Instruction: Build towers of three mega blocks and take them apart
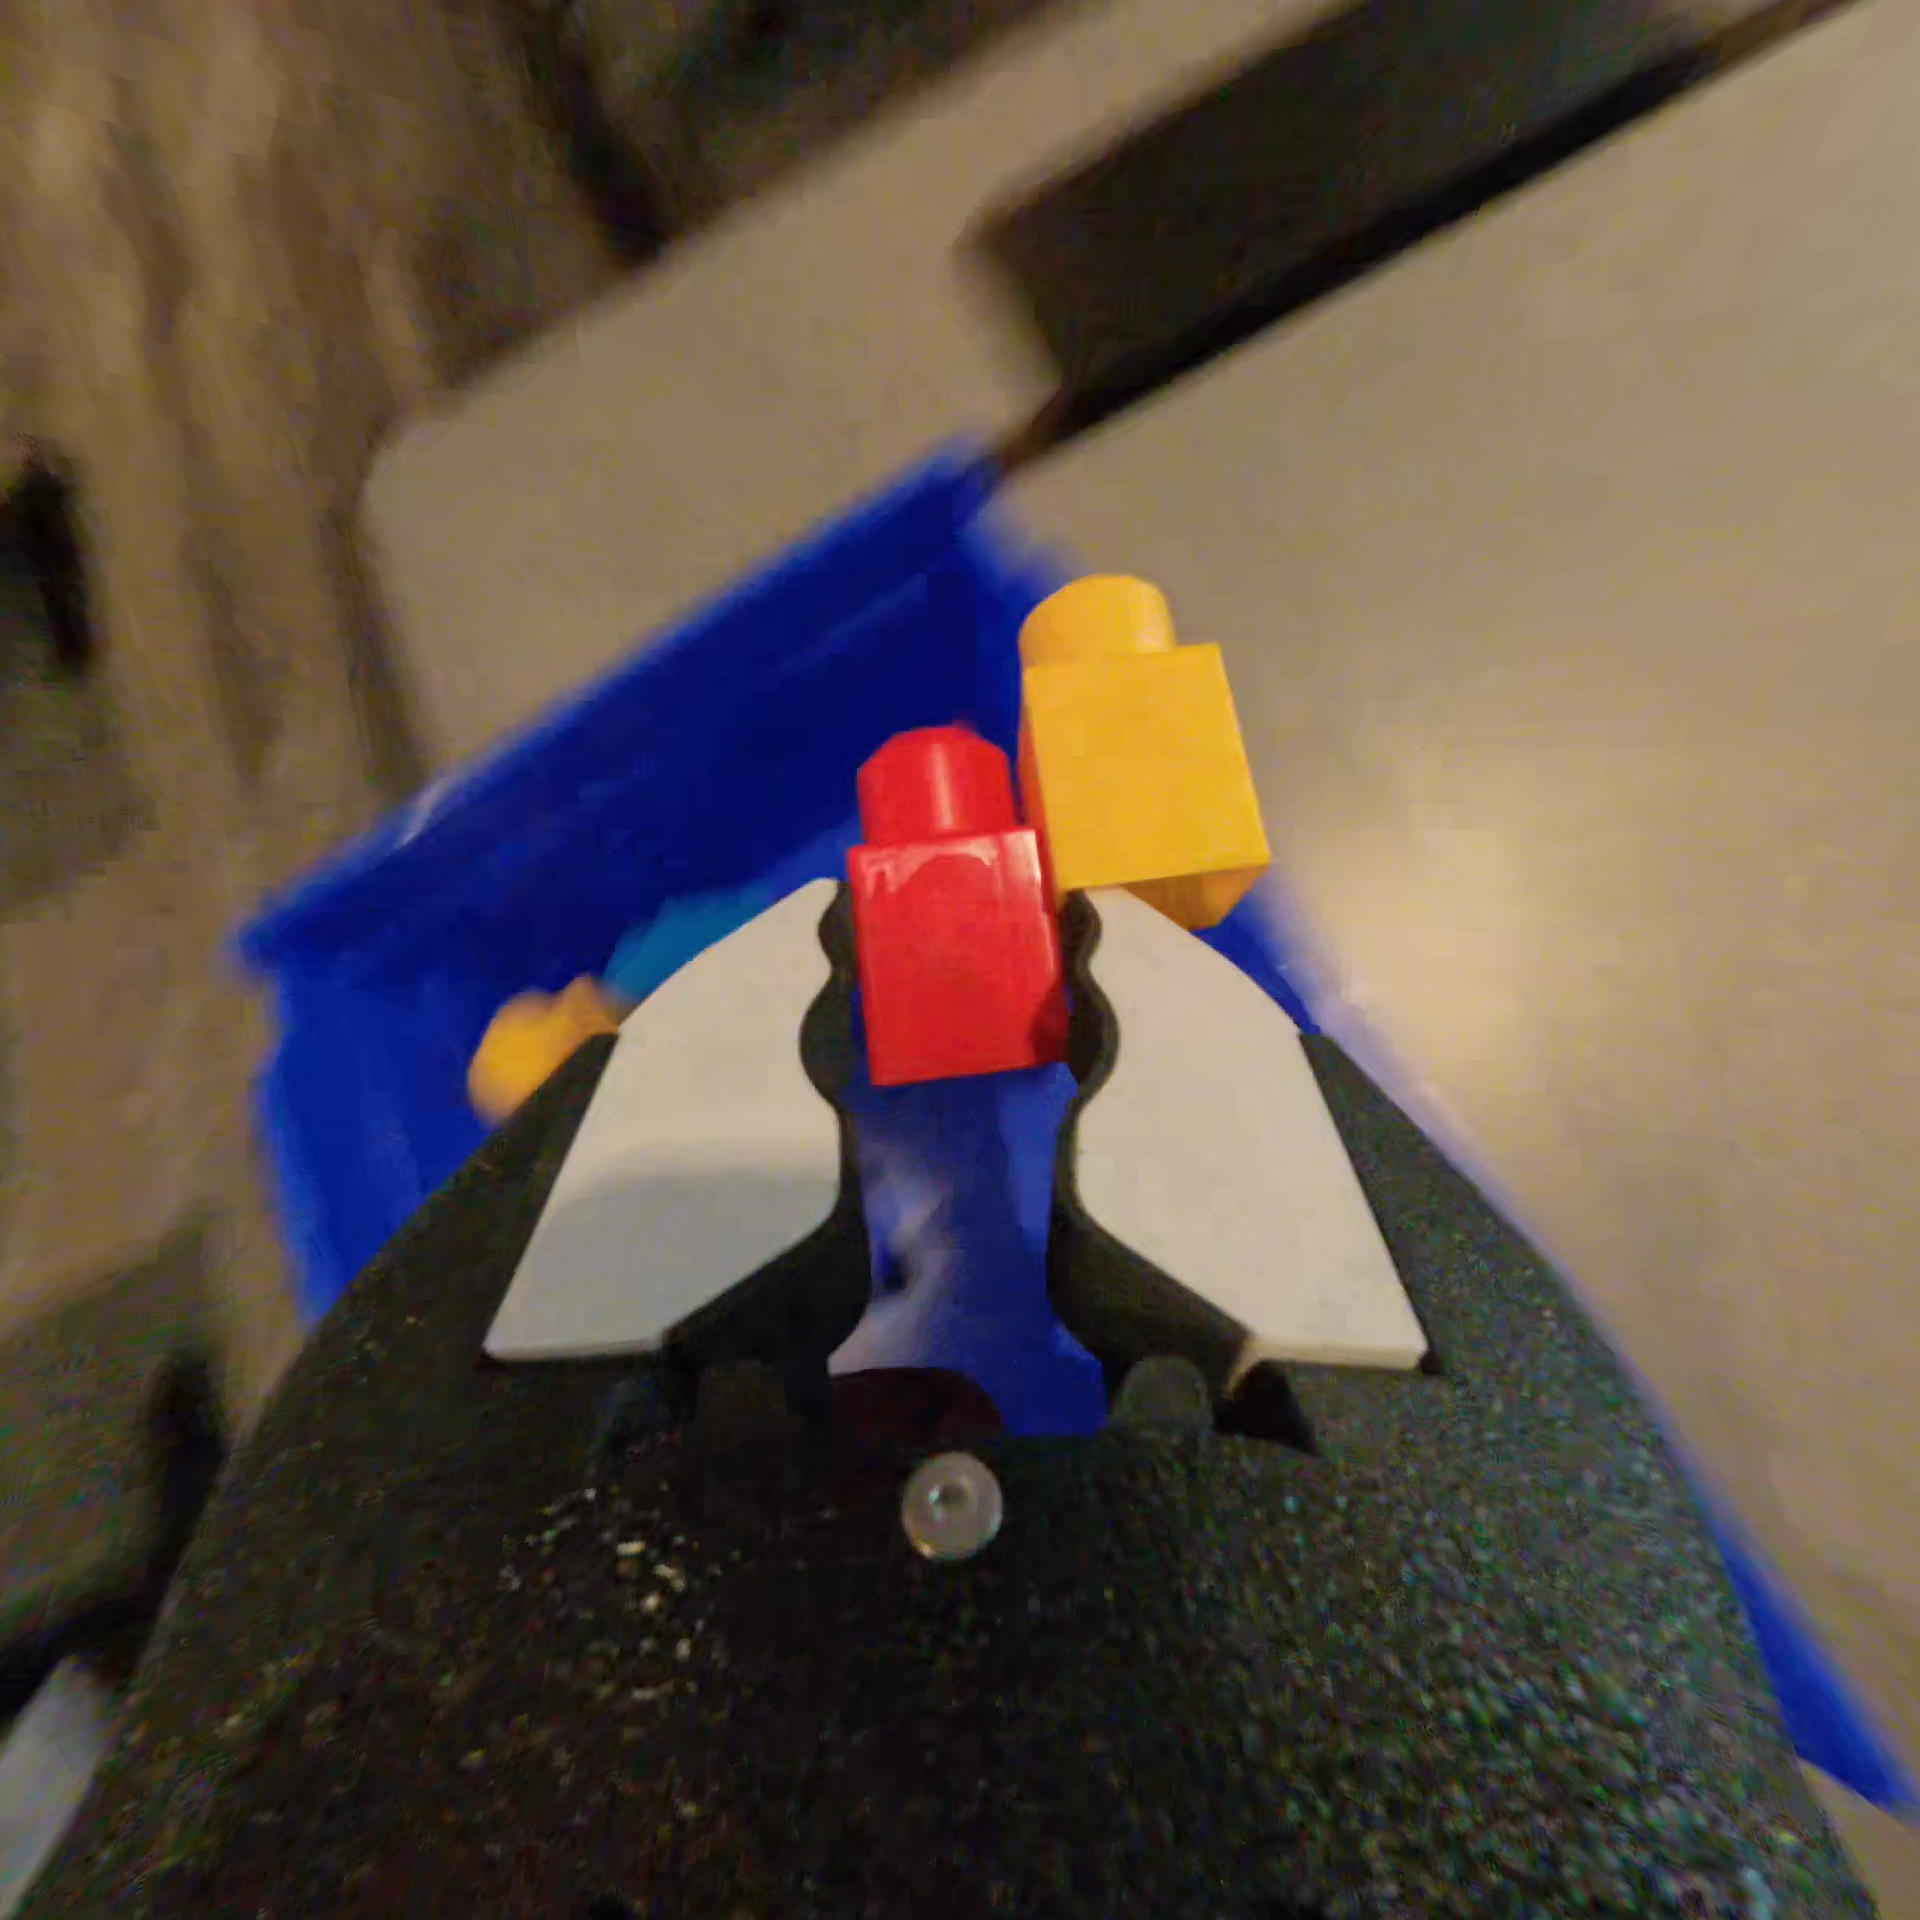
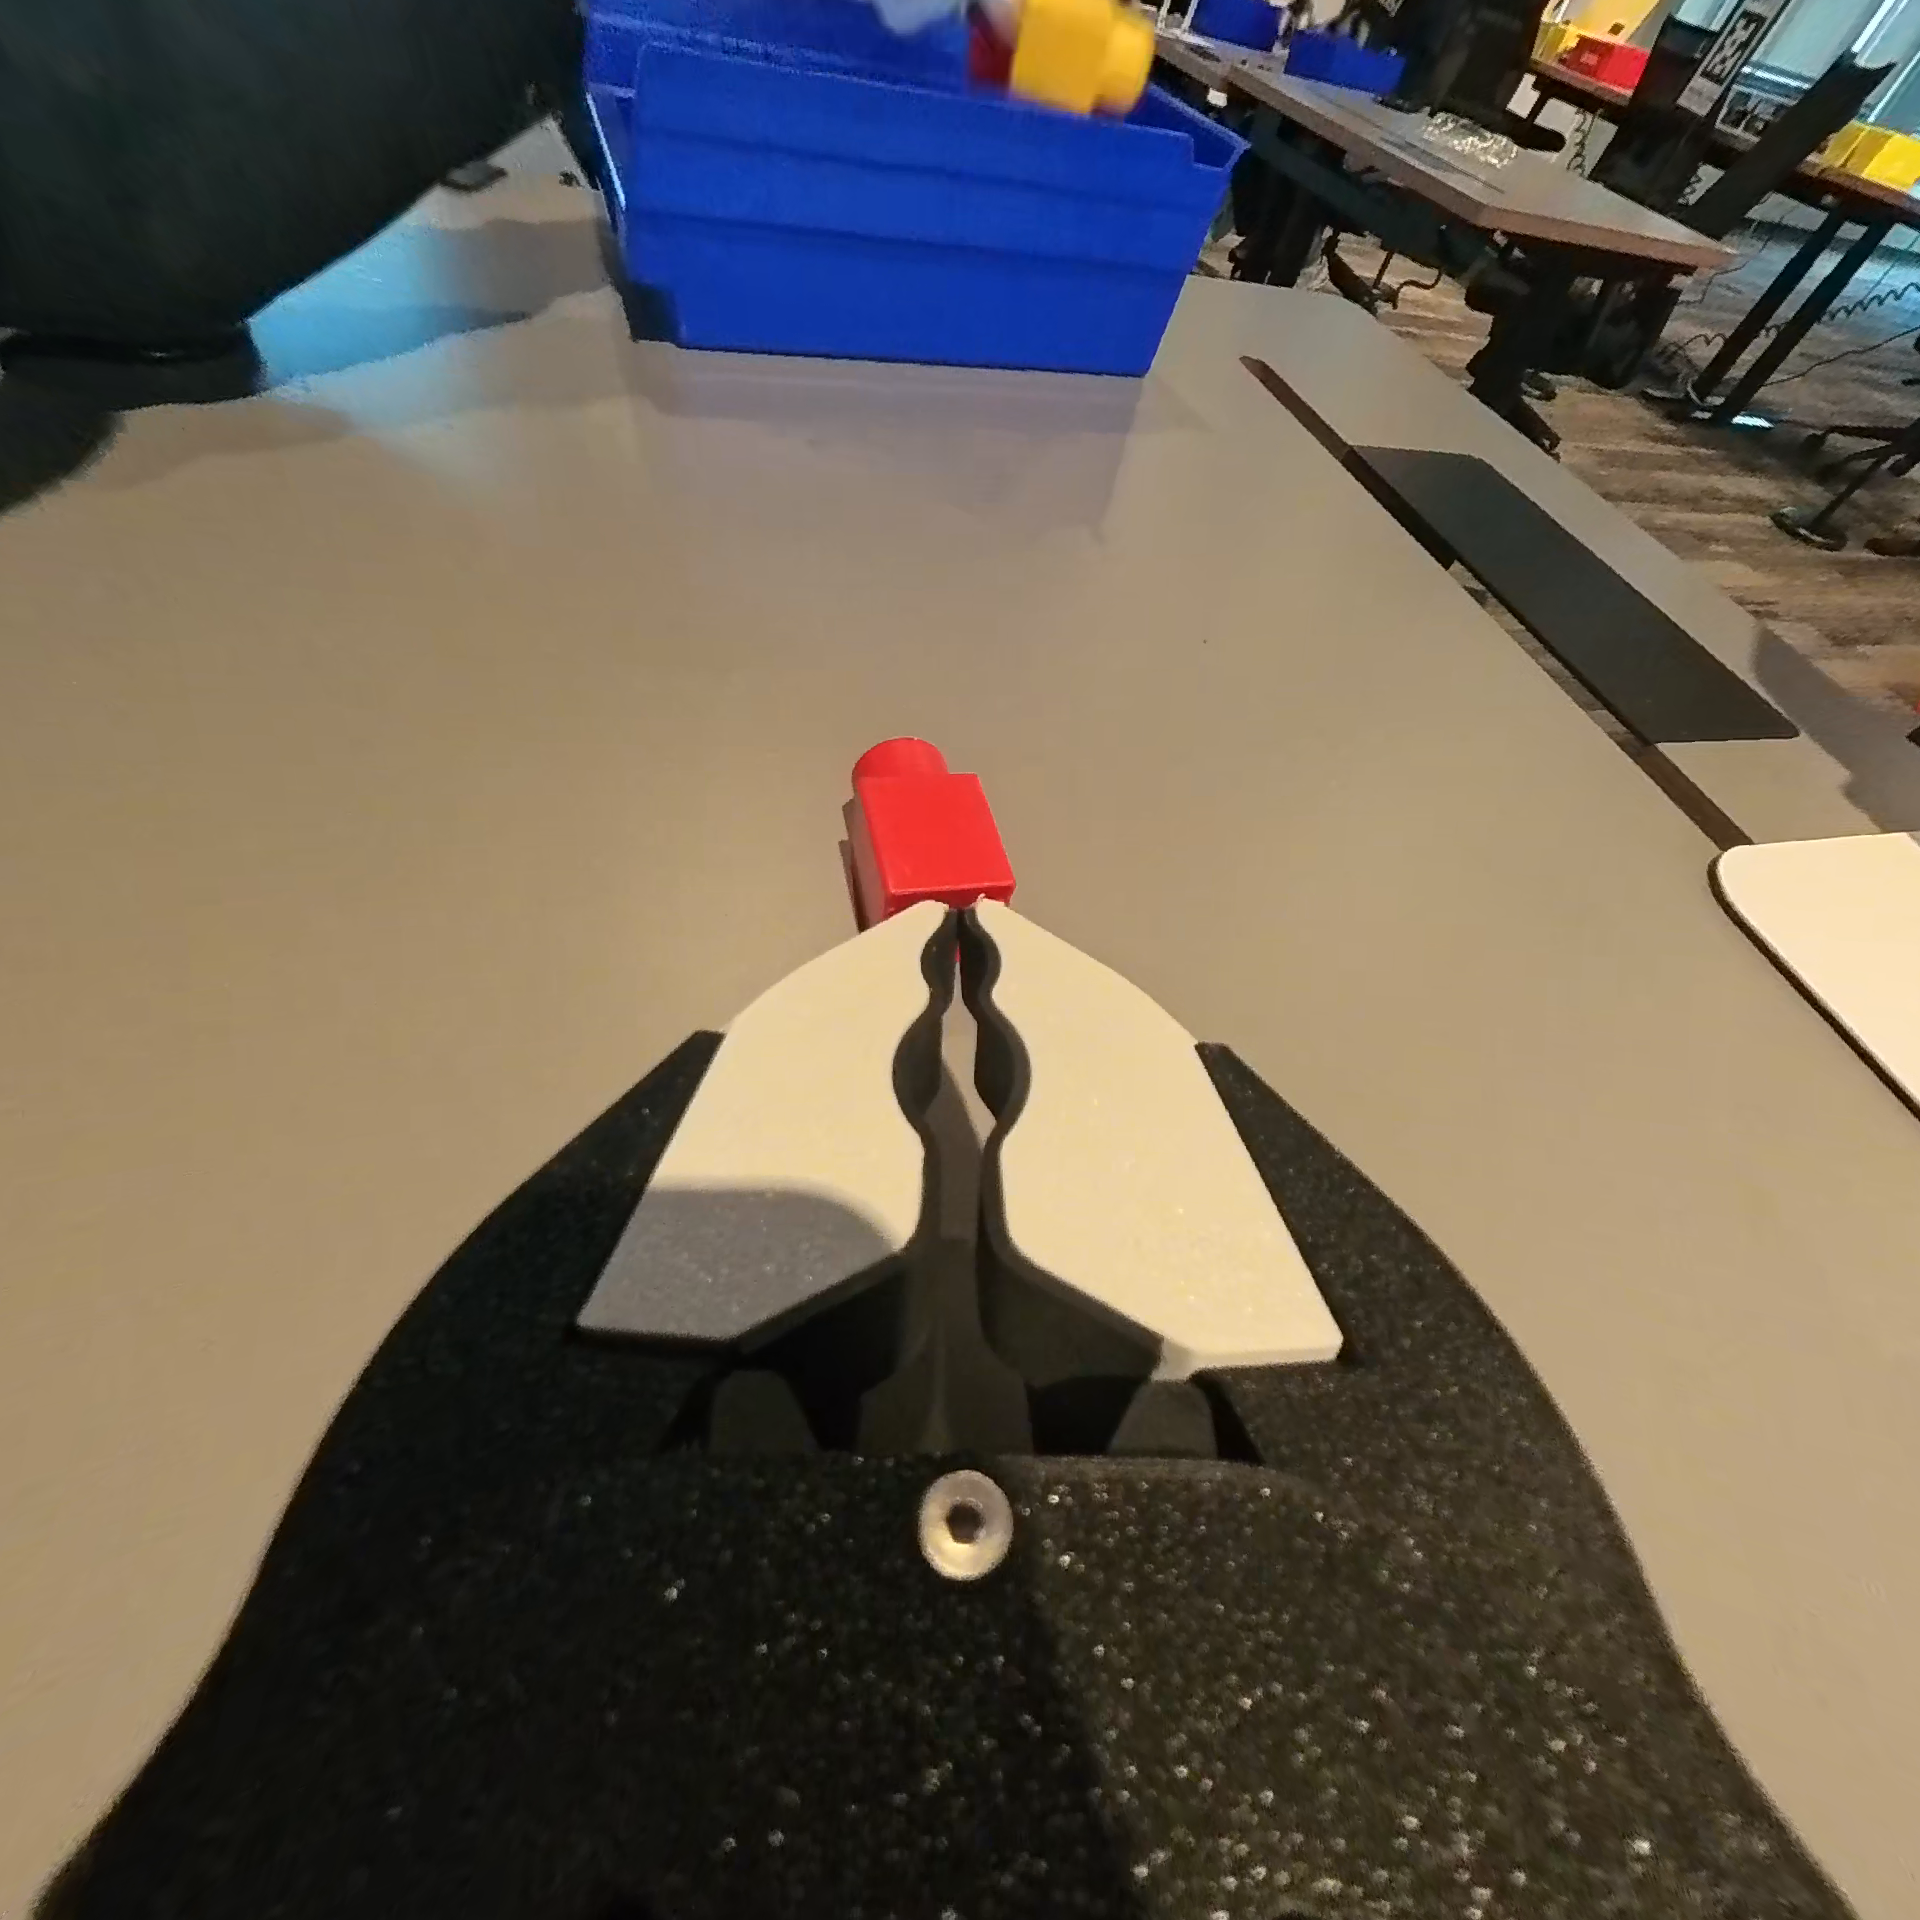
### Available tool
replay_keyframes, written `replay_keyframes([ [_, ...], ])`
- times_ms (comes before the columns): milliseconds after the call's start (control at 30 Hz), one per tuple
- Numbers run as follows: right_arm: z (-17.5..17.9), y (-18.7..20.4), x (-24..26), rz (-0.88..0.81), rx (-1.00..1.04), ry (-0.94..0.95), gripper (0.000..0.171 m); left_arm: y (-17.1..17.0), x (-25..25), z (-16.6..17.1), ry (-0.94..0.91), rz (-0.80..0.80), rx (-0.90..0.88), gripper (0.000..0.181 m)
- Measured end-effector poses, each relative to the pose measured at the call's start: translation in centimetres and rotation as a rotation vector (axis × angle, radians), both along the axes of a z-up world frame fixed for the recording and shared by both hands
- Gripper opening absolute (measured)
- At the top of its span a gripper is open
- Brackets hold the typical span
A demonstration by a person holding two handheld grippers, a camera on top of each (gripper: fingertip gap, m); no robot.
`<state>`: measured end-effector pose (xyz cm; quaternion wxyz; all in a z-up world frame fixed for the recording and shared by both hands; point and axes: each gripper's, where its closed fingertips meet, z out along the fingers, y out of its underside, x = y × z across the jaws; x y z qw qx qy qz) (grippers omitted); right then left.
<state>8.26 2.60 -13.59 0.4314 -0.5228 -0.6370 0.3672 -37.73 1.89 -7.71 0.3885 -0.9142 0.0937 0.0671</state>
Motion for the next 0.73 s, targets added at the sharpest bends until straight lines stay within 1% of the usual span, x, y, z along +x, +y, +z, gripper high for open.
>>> replay_keyframes([
  [33,0.0,0.0,0.0,-0.001,-0.003,0.001,0.000,0.9,3.5,2.5,-0.073,-0.143,0.119,0.037],
  [67,0.0,0.0,0.0,-0.001,-0.004,0.003,0.000,1.4,7.1,5.0,-0.151,-0.269,0.212,0.037],
  [100,0.1,0.0,0.0,0.000,-0.005,0.007,0.000,1.6,10.7,7.1,-0.215,-0.380,0.271,0.037],
  [133,0.2,0.0,0.1,0.001,-0.004,0.014,0.000,1.7,14.3,8.5,-0.246,-0.489,0.298,0.037],
  [167,0.3,0.0,0.1,0.002,-0.004,0.021,0.000,1.7,17.9,9.2,-0.250,-0.594,0.299,0.037],
  [233,0.7,0.1,0.3,-0.003,-0.005,0.047,0.000,1.9,24.5,8.7,-0.246,-0.757,0.246,0.037],
  [267,0.9,0.2,0.4,-0.013,-0.006,0.066,0.000,1.9,27.6,8.0,-0.265,-0.823,0.205,0.037],
  [333,1.5,0.6,0.8,-0.038,-0.016,0.103,0.000,1.7,33.2,5.4,-0.284,-0.944,0.111,0.037],
  [467,1.3,2.4,2.2,-0.121,-0.017,0.094,0.000,1.0,40.8,-1.1,-0.284,-1.072,-0.081,0.037],
  [533,1.2,3.6,3.2,-0.167,-0.023,0.087,0.000,0.6,43.4,-3.5,-0.248,-1.104,-0.131,0.037],
  [600,1.3,4.8,4.0,-0.212,-0.055,0.093,0.000,0.2,45.5,-5.3,-0.195,-1.139,-0.145,0.037],
  [733,1.5,5.9,4.5,-0.250,-0.129,0.114,0.000,0.3,47.7,-8.3,-0.037,-1.145,-0.163,0.037],
])
